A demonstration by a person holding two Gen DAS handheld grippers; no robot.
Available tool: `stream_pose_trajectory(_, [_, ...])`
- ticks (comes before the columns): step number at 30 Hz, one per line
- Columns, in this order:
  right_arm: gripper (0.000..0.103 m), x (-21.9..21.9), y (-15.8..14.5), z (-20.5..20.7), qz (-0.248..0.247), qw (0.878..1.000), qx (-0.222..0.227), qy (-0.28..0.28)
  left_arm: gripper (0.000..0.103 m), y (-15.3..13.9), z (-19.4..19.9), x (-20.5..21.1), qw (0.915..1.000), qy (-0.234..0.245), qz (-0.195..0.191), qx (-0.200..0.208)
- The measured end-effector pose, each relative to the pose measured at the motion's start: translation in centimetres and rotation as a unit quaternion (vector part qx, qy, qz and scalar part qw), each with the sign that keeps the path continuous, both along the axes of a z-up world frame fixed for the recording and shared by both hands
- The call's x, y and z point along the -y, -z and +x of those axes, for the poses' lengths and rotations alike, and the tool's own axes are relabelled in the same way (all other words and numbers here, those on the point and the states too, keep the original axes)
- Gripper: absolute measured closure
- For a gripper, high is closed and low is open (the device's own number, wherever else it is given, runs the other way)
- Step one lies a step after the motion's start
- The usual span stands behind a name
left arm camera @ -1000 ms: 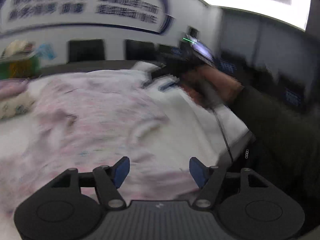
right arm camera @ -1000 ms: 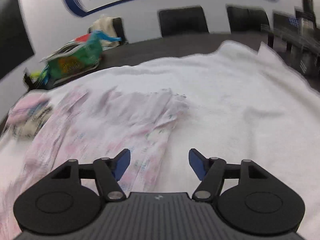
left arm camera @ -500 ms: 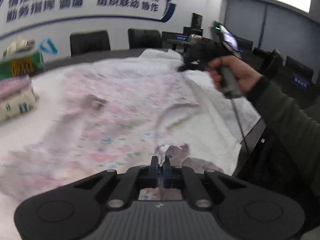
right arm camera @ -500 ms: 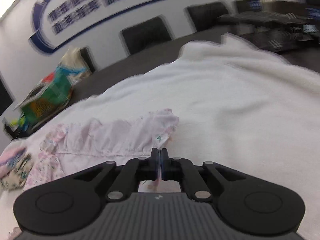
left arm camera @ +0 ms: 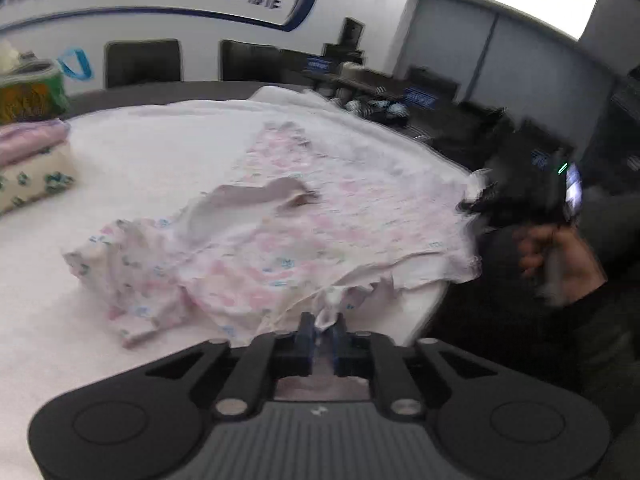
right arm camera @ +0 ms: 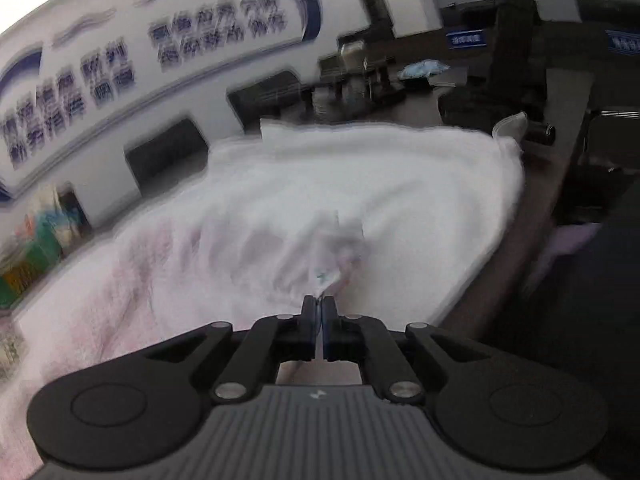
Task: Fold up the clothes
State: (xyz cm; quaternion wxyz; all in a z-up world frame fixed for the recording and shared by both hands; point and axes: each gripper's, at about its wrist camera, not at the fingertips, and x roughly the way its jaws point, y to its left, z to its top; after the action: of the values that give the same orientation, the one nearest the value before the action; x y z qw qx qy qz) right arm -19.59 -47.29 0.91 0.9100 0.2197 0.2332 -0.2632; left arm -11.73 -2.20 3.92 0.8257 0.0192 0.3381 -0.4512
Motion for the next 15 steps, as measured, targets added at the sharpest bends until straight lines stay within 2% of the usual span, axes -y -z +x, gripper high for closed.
stream_pose_trajectory(2, [0.093,-0.4,-0.4,-0.9,-0.034,0.999,-0.009,0.014,0.084,-1.6,0.8,-1.3,0.9994,-0.03,-0.009,0.016])
stream_pose_trajectory(4, [0.089,-0.7,-2.5,-1.0,-0.08,0.997,0.023,0.01,0.066,-3.5,2.1,-1.8,0.9954,-0.081,0.001,0.051])
stream_pose_trajectory(5, [0.081,-0.7,-3.5,0.3,-0.08,0.996,0.039,-0.025,0.056,-4.2,3.3,-1.2,0.9908,-0.109,0.023,0.077])
stream_pose_trajectory(6, [0.074,-0.7,-4.5,1.8,-0.078,0.993,0.055,-0.064,0.044,-4.7,4.9,-0.2,0.9889,-0.11,0.045,0.09])
stream_pose_trajectory(7, [0.061,-0.7,-5.5,3.2,-0.075,0.989,0.072,-0.103,0.044,-5.0,6.6,0.8,0.9881,-0.101,0.064,0.096])
stream_pose_trajectory(8, [0.055,-0.8,-6.0,6.0,-0.06,0.985,0.073,-0.144,0.044,-5.2,8.3,1.6,0.9886,-0.094,0.07,0.095])
stream_pose_trajectory(9, [0.055,-0.8,-6.6,9.0,-0.042,0.979,0.072,-0.185,0.043,-5.2,10.0,2.4,0.9898,-0.089,0.067,0.089])
stream_pose_trajectory(11, [0.055,-0.9,-6.4,15.6,0.008,0.964,0.045,-0.262,0.039,-4.4,13.0,4.5,0.9933,-0.061,0.067,0.072])
stream_pose_trajectory(12, [0.055,-0.8,-5.7,19.4,0.043,0.959,0.016,-0.28,0.039,-3.6,14.4,5.7,0.9945,-0.048,0.071,0.06])
stream_pose_trajectory(13, [0.055,-0.6,-5.0,23.3,0.08,0.952,-0.014,-0.295,0.039,-2.6,15.3,6.7,0.9942,-0.044,0.084,0.05])
stream_pose_trajectory(15, [0.055,-0.6,-3.7,28.9,0.093,0.95,-0.069,-0.289,0.039,-0.8,16.2,8.7,0.9911,-0.035,0.117,0.053])
